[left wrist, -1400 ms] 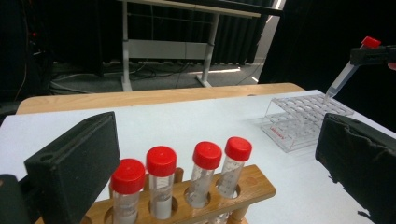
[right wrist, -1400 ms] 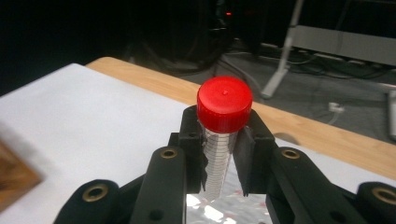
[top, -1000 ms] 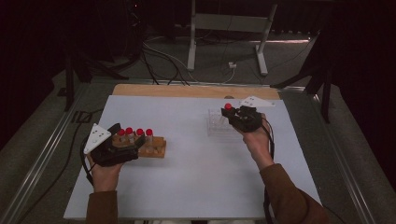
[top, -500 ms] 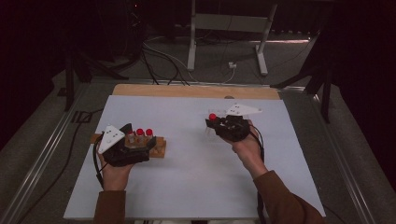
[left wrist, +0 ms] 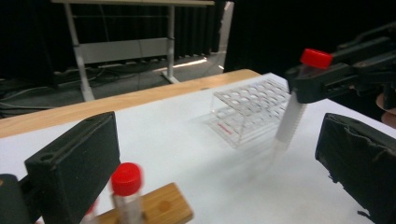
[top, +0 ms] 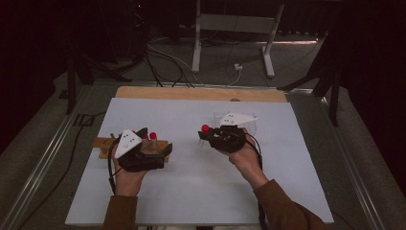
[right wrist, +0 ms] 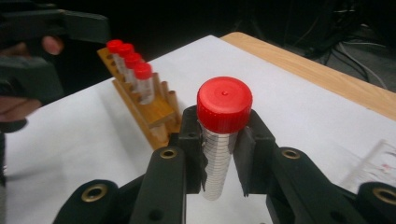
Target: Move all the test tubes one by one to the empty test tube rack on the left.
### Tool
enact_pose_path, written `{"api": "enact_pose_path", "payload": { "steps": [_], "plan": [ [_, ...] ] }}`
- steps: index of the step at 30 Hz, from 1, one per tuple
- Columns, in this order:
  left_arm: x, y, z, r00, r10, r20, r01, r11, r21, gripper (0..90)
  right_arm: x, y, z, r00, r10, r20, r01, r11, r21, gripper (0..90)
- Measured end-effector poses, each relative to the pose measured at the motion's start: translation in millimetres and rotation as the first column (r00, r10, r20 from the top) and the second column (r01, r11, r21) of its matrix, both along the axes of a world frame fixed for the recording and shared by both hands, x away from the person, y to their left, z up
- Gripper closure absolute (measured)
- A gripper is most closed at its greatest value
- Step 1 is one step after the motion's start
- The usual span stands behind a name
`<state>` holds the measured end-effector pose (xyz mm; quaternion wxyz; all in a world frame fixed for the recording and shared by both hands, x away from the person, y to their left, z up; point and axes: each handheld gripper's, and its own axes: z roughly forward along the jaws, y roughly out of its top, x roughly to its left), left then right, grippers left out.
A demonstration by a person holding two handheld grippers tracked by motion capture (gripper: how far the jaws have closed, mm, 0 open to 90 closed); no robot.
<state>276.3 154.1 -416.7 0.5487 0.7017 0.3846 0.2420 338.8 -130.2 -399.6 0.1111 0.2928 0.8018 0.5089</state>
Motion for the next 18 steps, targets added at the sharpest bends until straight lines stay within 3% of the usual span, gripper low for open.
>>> {"api": "enact_pose_path", "payload": {
  "steps": [7,14,18],
  "plan": [
    [-0.8,-17.1,-1.8,0.9983,-0.058,-0.011,0.058,0.9977,0.035,1.7,-8.4,8.6,2.8,0.9991,0.043,0.003,-0.043,0.999,0.006,74.9],
    [-1.6,-36.2,-8.0,0.9949,-0.098,-0.024,0.099,0.9900,0.100,3.2,-14.2,19.9,4.1,0.9971,0.076,-0.007,-0.076,0.997,0.017,74.9],
    [-2.8,-45.9,-13.0,0.9956,-0.092,-0.020,0.094,0.9863,0.136,10.8,-16.5,26.0,4.5,0.9959,0.090,-0.010,-0.090,0.996,0.018,74.9]
  ]
}}
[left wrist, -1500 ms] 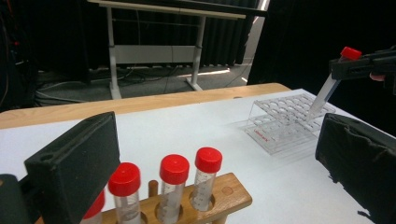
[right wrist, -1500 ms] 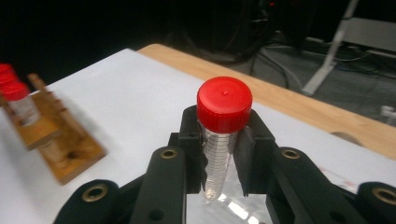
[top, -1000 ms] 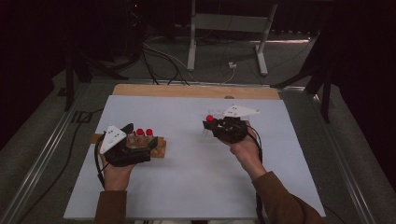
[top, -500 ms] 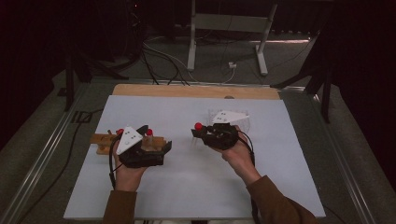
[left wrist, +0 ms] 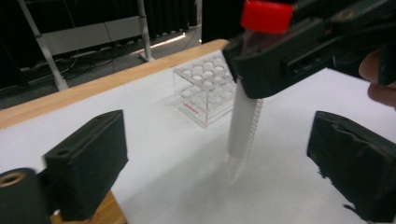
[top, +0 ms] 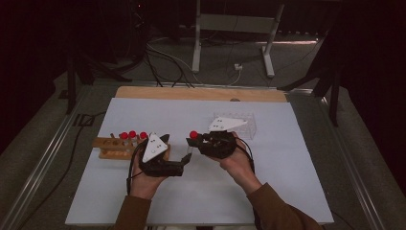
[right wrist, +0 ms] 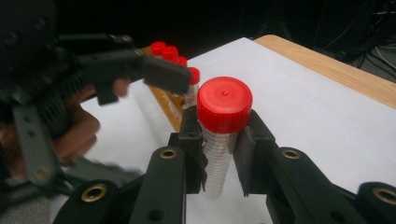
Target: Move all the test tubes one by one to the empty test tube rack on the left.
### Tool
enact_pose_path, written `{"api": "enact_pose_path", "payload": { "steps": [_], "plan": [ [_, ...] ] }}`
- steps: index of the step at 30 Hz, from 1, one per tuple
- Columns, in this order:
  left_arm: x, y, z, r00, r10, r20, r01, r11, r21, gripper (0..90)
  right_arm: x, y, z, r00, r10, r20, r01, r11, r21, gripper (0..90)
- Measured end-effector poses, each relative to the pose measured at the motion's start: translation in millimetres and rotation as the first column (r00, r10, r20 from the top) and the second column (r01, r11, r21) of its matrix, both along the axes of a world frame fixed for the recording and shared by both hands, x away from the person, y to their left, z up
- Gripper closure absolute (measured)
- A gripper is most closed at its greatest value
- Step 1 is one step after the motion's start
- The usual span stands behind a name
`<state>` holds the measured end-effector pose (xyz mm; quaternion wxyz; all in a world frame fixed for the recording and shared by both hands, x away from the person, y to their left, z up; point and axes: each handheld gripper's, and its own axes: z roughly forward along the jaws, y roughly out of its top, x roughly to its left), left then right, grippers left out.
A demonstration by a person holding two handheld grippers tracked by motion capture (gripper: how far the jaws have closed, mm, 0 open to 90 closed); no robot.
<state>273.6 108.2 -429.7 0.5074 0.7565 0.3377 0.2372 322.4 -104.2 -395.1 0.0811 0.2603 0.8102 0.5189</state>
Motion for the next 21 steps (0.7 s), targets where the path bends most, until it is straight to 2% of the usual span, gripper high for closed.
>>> {"api": "enact_pose_path", "payload": {
  "steps": [4,6,12,14,18,21],
  "plan": [
    [-3.0,-6.3,-3.7,0.9997,-0.013,0.019,0.013,0.9993,0.034,41.1,-1.7,2.9,0.9,0.9999,0.011,-0.002,-0.011,1.000,0.011,74.8],
    [-4.0,-7.9,-4.8,0.9995,-0.021,0.022,0.021,0.9996,0.017,49.2,-2.5,4.1,1.0,0.9999,0.017,-0.003,-0.017,1.000,0.015,74.9],
    [-6.4,-11.5,-5.8,0.9986,-0.045,0.029,0.045,0.9990,0.003,70.2,-4.4,6.1,0.8,0.9996,0.029,-0.006,-0.029,0.999,0.014,74.9],
    [-6.1,-10.6,-6.1,0.9987,-0.044,0.025,0.044,0.9990,-0.002,75.2,-4.4,5.7,1.2,0.9995,0.031,-0.008,-0.031,0.999,0.014,74.8],
    [-6.5,-10.2,-5.9,0.9983,-0.053,0.026,0.053,0.9985,-0.016,76.1,-5.0,4.1,2.0,0.9991,0.042,-0.001,-0.042,0.999,0.016,72.7],
    [-5.5,-8.9,-6.0,0.9983,-0.053,0.025,0.054,0.9984,-0.019,76.2,-5.4,0.7,4.4,0.9983,0.056,0.014,-0.057,0.998,0.040,56.9]
  ]
}}
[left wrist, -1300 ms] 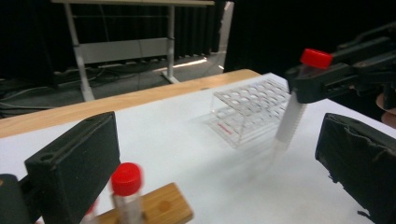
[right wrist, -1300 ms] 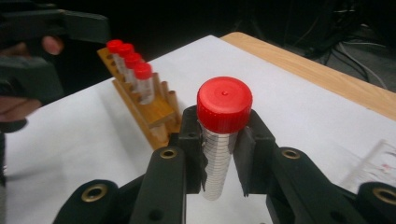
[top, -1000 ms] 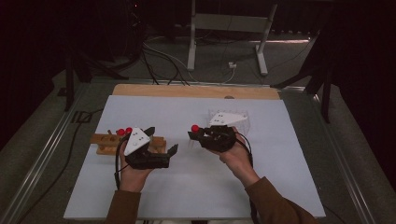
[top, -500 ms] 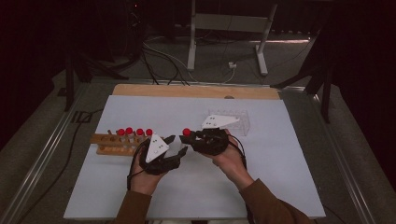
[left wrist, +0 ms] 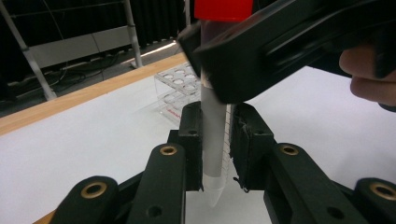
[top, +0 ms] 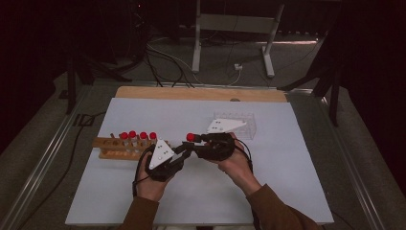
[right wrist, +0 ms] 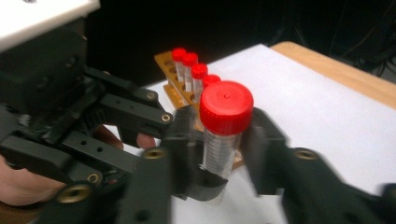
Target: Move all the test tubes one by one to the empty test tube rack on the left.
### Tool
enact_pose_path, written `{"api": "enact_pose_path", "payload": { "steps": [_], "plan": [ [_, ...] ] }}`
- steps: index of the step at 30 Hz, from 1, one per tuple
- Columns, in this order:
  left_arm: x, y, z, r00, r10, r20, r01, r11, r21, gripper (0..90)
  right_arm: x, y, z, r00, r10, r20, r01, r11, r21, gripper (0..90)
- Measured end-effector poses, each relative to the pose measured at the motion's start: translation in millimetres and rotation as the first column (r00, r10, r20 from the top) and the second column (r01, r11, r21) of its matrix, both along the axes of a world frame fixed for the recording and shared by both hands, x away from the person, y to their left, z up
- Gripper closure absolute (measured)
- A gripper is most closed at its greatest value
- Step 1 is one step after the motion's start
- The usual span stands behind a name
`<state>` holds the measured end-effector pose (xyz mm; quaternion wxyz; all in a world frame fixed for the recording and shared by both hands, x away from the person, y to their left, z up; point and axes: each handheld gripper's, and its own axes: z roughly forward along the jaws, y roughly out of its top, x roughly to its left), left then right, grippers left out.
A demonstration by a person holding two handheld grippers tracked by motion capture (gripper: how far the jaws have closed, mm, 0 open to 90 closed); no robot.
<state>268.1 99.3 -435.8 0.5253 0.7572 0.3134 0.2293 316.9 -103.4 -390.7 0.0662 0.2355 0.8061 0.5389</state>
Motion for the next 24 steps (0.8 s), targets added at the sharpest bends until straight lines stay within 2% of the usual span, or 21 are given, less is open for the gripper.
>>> {"api": "enact_pose_path", "payload": {
  "steps": [2,5,8,10,14,17,21,24],
  "plan": [
    [0.8,2.3,-0.2,0.9999,0.010,-0.006,-0.010,0.9999,-0.007,76.2,0.1,-3.0,1.7,0.9999,0.012,0.004,-0.013,1.000,0.018,46.7],
    [3.1,8.0,-0.7,0.9995,0.026,-0.018,-0.026,0.9994,-0.022,76.3,0.4,-8.8,3.3,0.9999,0.006,0.009,-0.006,1.000,0.027,38.1],
    [4.1,14.1,0.5,0.9991,0.036,-0.022,-0.037,0.9984,-0.042,76.3,0.6,-15.5,3.8,0.9996,-0.021,0.020,0.021,0.999,0.033,25.3],
    [4.1,17.9,2.7,0.9991,0.038,-0.018,-0.039,0.9978,-0.055,76.2,2.0,-19.7,3.1,0.9986,-0.047,0.022,0.047,0.999,0.021,13.6],
    [3.6,26.7,8.6,0.9988,0.049,-0.006,-0.049,0.9962,-0.072,76.3,5.4,-30.9,-3.3,0.9937,-0.106,0.037,0.106,0.994,-0.006,5.6],
    [3.5,34.8,13.0,0.9979,0.065,-0.004,-0.065,0.9941,-0.087,76.2,8.3,-41.3,-10.0,0.9893,-0.144,0.024,0.144,0.989,-0.018,2.1],
    [2.9,47.2,17.4,0.9965,0.083,0.008,-0.082,0.9910,-0.105,76.3,10.1,-53.6,-18.0,0.9752,-0.217,0.041,0.219,0.975,-0.036,0.0],
    [2.3,57.7,20.3,0.9947,0.102,0.012,-0.100,0.9878,-0.120,76.3,10.6,-60.9,-22.2,0.9690,-0.242,0.051,0.245,0.968,-0.058,0.0]
  ]
}}
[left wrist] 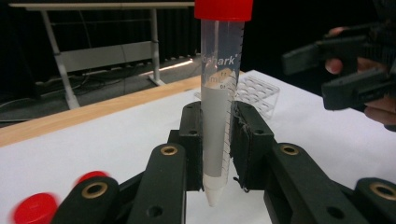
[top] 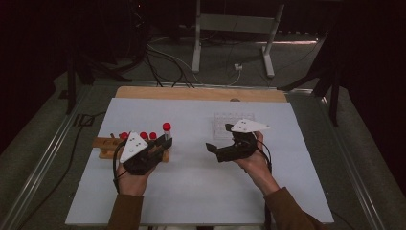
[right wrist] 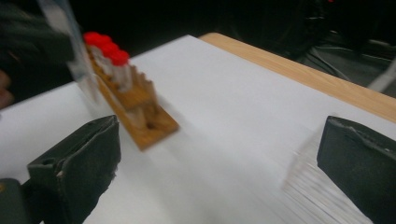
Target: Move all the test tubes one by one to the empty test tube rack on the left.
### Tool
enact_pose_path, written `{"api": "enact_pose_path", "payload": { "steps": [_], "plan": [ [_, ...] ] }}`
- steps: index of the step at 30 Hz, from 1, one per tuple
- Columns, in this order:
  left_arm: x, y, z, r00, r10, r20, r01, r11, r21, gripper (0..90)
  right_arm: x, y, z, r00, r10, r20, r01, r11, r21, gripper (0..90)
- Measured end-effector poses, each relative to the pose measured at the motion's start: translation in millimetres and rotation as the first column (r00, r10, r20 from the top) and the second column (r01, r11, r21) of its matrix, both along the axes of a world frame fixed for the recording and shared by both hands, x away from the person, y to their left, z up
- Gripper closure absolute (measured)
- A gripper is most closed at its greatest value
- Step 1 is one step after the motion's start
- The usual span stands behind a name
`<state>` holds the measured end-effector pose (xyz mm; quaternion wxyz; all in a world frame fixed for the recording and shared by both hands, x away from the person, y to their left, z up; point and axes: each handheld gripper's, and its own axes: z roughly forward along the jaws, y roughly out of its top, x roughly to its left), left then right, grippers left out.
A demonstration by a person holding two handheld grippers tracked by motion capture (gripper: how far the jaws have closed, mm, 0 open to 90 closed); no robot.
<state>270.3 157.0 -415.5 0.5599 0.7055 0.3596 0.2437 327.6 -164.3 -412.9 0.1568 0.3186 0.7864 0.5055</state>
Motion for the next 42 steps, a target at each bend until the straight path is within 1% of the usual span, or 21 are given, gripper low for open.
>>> {"api": "enact_pose_path", "payload": {
  "steps": [2,5,8,10,14,16,18,21,25,28,29,32,34,36,39,42],
  "plan": [
    [-0.6,6.9,2.3,0.9999,0.010,0.004,-0.010,0.9999,-0.013,76.3,-0.8,-5.4,-1.5,0.9999,-0.013,0.006,0.013,1.000,0.000,0.0],
    [-2.3,16.2,5.8,0.9997,0.019,0.018,-0.019,0.9997,-0.014,76.3,-2.6,-14.8,-3.7,0.9992,-0.036,0.015,0.036,0.999,0.013,0.0],
    [-4.7,24.4,9.2,0.9990,0.022,0.038,-0.022,0.9996,-0.018,76.3,-3.8,-26.2,-6.6,0.9982,-0.058,0.012,0.058,0.997,0.045,0.0],
    [-6.0,29.7,11.2,0.9984,0.031,0.046,-0.030,0.9993,-0.020,76.3,-4.7,-33.1,-8.2,0.9970,-0.076,0.011,0.075,0.996,0.054,0.0],
    [-8.2,39.3,14.0,0.9970,0.053,0.056,-0.052,0.9984,-0.022,76.3,-8.0,-43.5,-9.6,0.9942,-0.105,0.022,0.104,0.993,0.054,0.0],
    [-9.6,43.3,15.4,0.9956,0.069,0.063,-0.068,0.9976,-0.014,76.2,-9.6,-47.3,-10.3,0.9925,-0.117,0.035,0.115,0.992,0.047,0.0],
    [-11.2,46.9,17.0,0.9939,0.085,0.070,-0.085,0.9964,-0.003,76.2,-11.0,-50.5,-11.1,0.9915,-0.124,0.038,0.123,0.992,0.041,0.0],
    [-12.8,52.7,19.1,0.9919,0.100,0.079,-0.100,0.9950,-0.011,76.2,-13.3,-56.0,-12.2,0.9893,-0.139,0.043,0.137,0.990,0.040,0.0],
    [-15.0,60.2,20.7,0.9875,0.130,0.089,-0.130,0.9915,-0.012,76.2,-16.3,-64.1,-12.9,0.9863,-0.157,0.050,0.155,0.987,0.040,0.0],
    [-16.6,66.0,21.1,0.9819,0.159,0.103,-0.159,0.9873,-0.010,76.2,-19.0,-70.4,-13.9,0.9842,-0.170,0.049,0.168,0.985,0.047,0.0],
    [-17.2,68.3,21.4,0.9807,0.166,0.103,-0.165,0.9861,-0.015,76.2,-19.6,-72.5,-14.3,0.9834,-0.175,0.047,0.173,0.984,0.052,0.0],
    [-18.6,73.9,21.3,0.9736,0.198,0.113,-0.198,0.9801,-0.013,76.2,-21.0,-78.1,-16.3,0.9809,-0.190,0.041,0.188,0.980,0.061,0.0],
    [-19.1,78.0,20.8,0.9666,0.226,0.121,-0.226,0.9740,-0.009,76.2,-21.7,-81.0,-17.6,0.9802,-0.195,0.038,0.192,0.980,0.058,0.0],
    [-18.8,81.5,19.0,0.9596,0.251,0.128,-0.253,0.9674,0.003,76.1,-22.8,-83.7,-18.3,0.9789,-0.201,0.037,0.199,0.978,0.062,0.0],
    [-16.7,86.9,13.6,0.9487,0.288,0.130,-0.292,0.9562,0.012,76.1,-24.0,-87.9,-18.7,0.9773,-0.208,0.039,0.206,0.976,0.065,0.0],
    [-14.6,92.7,6.5,0.9366,0.320,0.143,-0.323,0.9463,0.002,76.1,-24.3,-92.8,-18.2,0.9746,-0.220,0.040,0.217,0.973,0.077,0.0]
  ]
}}
